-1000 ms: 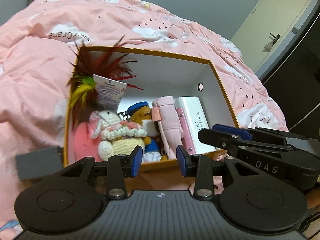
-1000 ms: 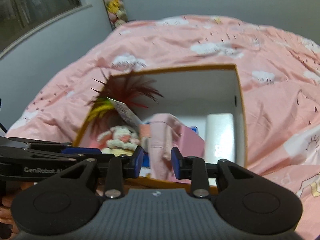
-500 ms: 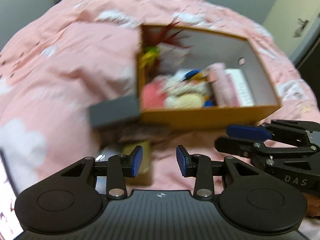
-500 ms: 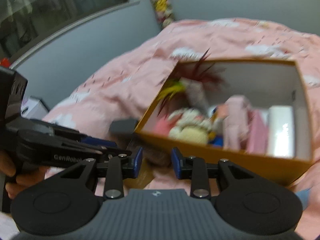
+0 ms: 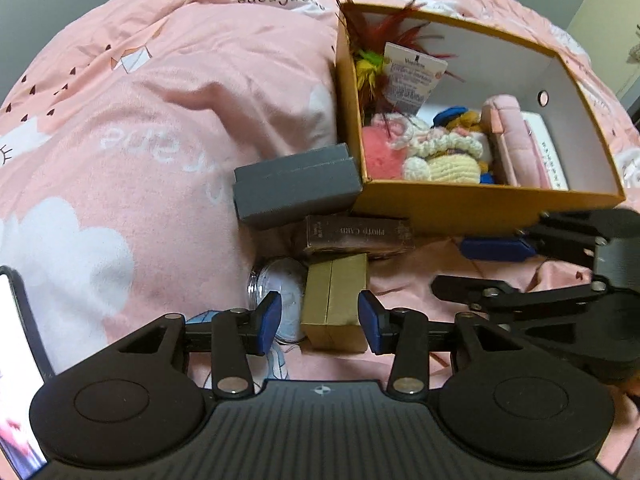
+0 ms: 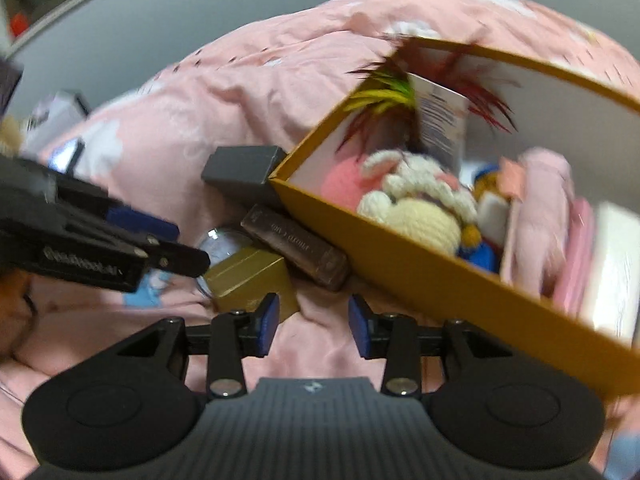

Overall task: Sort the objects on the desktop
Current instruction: 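Withdraw both grippers from the box toward the remaining pile, then grasp the small gold box with the left gripper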

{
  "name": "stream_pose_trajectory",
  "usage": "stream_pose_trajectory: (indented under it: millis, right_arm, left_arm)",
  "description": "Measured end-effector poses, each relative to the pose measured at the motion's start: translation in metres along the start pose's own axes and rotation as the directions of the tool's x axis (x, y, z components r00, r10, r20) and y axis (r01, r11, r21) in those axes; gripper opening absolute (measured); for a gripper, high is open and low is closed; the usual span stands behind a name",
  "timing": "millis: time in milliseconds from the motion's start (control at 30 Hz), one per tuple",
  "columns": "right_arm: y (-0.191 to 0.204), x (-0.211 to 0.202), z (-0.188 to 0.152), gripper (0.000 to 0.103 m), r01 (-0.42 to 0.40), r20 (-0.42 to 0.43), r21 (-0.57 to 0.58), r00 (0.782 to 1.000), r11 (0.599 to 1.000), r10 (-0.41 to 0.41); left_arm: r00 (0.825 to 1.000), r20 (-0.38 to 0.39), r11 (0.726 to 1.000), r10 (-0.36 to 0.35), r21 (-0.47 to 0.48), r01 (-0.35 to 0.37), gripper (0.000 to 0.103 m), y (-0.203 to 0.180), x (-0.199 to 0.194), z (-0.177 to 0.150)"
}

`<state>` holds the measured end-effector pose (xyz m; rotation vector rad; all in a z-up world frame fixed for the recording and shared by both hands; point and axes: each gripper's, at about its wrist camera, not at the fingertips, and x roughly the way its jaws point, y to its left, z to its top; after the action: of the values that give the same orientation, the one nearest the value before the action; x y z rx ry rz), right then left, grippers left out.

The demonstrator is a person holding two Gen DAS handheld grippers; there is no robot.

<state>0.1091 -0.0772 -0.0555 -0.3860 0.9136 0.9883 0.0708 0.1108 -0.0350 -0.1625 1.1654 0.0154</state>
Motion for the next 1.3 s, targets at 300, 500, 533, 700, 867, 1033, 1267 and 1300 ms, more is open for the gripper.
stream_pose_trajectory:
  millis: [300, 500, 533, 700, 867, 1033, 1267, 1300]
  right_arm:
    - [0.019, 0.033, -0.007, 0.04, 0.086, 0.014, -0.252, 0.996, 0.964, -0.085]
    - [0.021, 0.035, -0.008, 0.039, 0.08, 0.031, -0.302, 0.997, 0.95, -0.074]
    - [0.022, 0.034, -0.009, 0.039, 0.077, 0.032, -0.31, 0.997, 0.948, -0.07]
    - [0.02, 0.029, -0.008, 0.039, 0.086, 0.04, -0.302, 0.996, 0.949, -0.078]
    - [0.018, 0.026, -0.009, 0.04, 0.101, 0.043, -0.306, 0.995, 0.947, -0.092]
    - [0.017, 0.028, -0.013, 0.04, 0.096, 0.027, -0.285, 0.995, 0.954, -0.092]
    - [0.013, 0.026, -0.016, 0.04, 0.103, 0.03, -0.26, 0.995, 0.96, -0.099]
    - [0.013, 0.026, -0.017, 0.04, 0.102, 0.029, -0.255, 0.995, 0.961, -0.098]
  left_arm:
    - [0.999, -0.044, 1.0, -0.014, 0.016, 0.015, 0.052, -0.01, 0.021, 0.005]
    - [0.999, -0.023, 0.999, -0.029, 0.018, 0.029, 0.053, -0.011, 0.026, 0.01]
    - [0.999, -0.017, 0.999, -0.033, 0.018, 0.033, 0.053, -0.01, 0.025, 0.011]
    - [0.998, -0.024, 0.998, -0.054, 0.017, 0.054, 0.054, -0.011, 0.032, 0.017]
    - [0.996, -0.076, 0.998, -0.052, 0.029, 0.055, 0.058, -0.016, 0.043, 0.016]
    - [0.997, -0.078, 0.999, -0.004, 0.05, 0.008, 0.065, -0.019, 0.05, 0.016]
    - [0.992, -0.121, 0.999, 0.025, 0.047, -0.02, 0.065, -0.018, 0.065, 0.016]
    - [0.991, -0.131, 0.999, 0.025, 0.051, -0.019, 0.065, -0.019, 0.067, 0.015]
